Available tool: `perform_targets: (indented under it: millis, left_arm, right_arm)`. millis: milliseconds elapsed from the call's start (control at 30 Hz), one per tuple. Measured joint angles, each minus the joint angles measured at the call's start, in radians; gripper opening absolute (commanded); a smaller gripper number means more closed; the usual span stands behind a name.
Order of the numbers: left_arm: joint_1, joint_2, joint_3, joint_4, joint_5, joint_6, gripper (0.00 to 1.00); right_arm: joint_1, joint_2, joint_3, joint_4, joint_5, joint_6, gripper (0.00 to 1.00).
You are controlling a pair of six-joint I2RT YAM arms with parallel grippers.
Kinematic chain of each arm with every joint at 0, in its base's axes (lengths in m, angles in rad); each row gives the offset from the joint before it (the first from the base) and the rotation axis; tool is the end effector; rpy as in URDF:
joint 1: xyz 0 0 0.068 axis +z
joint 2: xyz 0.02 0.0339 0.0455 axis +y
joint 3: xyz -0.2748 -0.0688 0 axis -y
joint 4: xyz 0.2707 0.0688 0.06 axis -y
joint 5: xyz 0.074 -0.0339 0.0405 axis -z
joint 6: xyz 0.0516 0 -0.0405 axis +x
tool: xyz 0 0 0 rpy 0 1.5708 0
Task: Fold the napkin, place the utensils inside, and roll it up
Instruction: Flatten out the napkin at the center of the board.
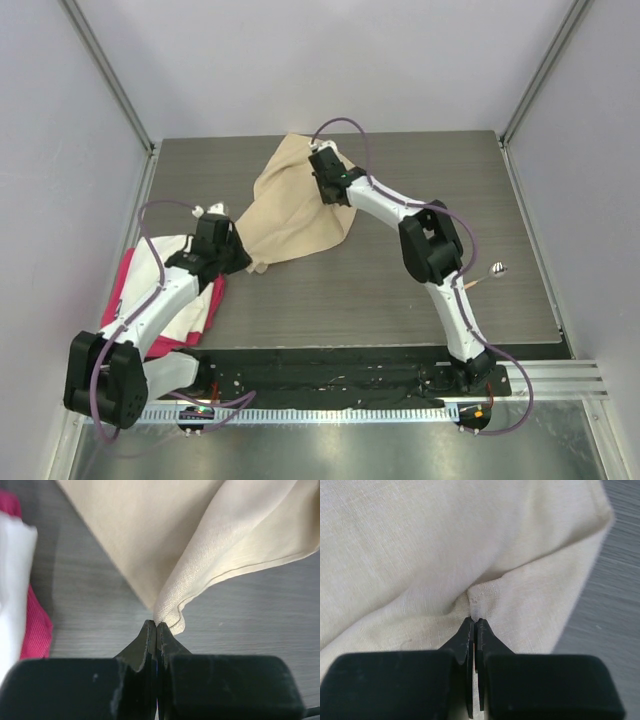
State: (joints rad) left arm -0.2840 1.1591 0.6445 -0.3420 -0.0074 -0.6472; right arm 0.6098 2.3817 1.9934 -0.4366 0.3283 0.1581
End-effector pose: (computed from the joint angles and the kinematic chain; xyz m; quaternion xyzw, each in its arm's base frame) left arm 0.2473 -0.0718 0.1894 -0.1705 0.9213 -0.1538 0.3139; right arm 0.4816 0.3161 0.1656 -0.1477 0.9087 -0.0065 0.3903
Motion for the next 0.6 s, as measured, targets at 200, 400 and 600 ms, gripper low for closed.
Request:
perform_targets:
  millis: [200,400,600]
  left_arm:
    - [0.006,-0.045,0.190,-0.060,-0.053,0.051,0.00]
    - [0.010,-0.090,0.381,-0.150,-0.084,0.136,0.00]
    - [0.010,-0.162,0.650,-0.262,-0.107,0.261,0.00]
  right_arm:
    - [-0.009,-0.290,-0.132,-0.059,0.066,-0.024,0.01]
    - [-0.010,-0.637,-0.233,-0.095,0.147,-0.015,0.01]
    - [-0.010,-0.966,-0.284,-0.192,0.185,0.023,0.03]
